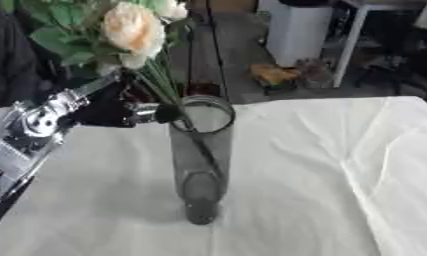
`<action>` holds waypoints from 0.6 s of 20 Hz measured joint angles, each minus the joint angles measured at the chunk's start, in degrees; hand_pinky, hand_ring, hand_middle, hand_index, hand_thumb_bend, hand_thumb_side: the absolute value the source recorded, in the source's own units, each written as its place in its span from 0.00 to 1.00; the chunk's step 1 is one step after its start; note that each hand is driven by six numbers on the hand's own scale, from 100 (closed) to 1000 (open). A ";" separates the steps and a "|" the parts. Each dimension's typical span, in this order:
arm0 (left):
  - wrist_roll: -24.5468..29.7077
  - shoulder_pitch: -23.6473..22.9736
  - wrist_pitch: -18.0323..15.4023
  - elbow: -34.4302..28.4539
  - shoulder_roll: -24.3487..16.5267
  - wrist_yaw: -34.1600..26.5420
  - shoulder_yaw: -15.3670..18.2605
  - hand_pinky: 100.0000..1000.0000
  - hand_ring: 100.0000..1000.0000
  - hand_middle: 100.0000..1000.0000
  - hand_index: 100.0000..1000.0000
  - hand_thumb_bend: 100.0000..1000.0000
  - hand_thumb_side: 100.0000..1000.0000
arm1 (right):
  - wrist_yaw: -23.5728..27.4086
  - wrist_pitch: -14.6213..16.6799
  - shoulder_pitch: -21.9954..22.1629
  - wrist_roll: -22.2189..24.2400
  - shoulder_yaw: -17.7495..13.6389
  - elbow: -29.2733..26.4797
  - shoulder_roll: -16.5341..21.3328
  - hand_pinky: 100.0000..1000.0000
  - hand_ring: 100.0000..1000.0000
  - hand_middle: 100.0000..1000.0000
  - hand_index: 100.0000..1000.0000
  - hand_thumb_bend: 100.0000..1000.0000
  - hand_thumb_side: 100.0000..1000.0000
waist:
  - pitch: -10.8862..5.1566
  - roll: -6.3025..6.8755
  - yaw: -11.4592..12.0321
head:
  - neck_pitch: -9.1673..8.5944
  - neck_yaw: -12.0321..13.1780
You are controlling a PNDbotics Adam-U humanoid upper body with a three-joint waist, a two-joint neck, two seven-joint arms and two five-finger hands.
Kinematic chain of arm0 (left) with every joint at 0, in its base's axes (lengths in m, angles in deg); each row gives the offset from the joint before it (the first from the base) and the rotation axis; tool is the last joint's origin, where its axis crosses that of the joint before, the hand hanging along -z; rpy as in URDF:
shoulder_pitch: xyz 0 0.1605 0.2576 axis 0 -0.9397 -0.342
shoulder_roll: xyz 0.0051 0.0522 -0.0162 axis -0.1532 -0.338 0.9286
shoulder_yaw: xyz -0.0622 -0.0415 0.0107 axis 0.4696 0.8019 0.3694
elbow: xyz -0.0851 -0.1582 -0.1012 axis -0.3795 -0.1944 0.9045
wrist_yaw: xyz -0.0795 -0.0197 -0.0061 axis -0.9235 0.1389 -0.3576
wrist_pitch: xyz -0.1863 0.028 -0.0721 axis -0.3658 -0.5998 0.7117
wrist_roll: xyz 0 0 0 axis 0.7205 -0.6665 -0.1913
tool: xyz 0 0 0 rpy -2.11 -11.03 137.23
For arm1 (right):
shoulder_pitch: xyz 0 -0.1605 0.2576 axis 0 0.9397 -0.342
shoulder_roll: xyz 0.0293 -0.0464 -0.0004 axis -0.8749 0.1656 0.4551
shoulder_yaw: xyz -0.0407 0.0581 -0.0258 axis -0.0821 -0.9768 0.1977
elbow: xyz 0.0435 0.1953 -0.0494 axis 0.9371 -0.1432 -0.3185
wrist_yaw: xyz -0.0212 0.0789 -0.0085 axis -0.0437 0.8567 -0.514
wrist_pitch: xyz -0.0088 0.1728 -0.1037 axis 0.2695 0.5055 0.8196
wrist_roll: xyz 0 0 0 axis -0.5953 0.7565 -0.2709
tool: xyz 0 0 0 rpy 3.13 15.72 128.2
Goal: Arrange flowers into the vase.
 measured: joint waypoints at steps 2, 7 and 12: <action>-0.87 -1.71 -0.29 -1.12 -0.33 0.14 0.76 0.71 0.74 0.71 0.69 0.85 0.60 | 0.00 0.03 0.02 -0.06 -0.04 0.00 -0.01 0.64 0.69 0.69 0.83 0.00 0.68 | 0.05 -0.08 0.08 | -0.02 -0.06; -3.25 -5.38 -0.59 -2.49 -0.66 0.22 2.67 0.71 0.74 0.70 0.69 0.77 0.59 | 0.00 0.08 0.24 -0.15 -0.32 0.00 -0.06 0.64 0.68 0.69 0.83 0.00 0.68 | 0.17 -0.31 0.27 | -0.06 -0.23; -6.80 -9.29 -2.15 -4.62 -1.16 1.41 5.56 0.69 0.74 0.71 0.70 0.68 0.59 | 0.00 0.06 0.45 -0.21 -0.36 0.00 -0.32 0.64 0.69 0.69 0.83 0.00 0.68 | 0.30 -0.39 0.52 | -0.48 -0.54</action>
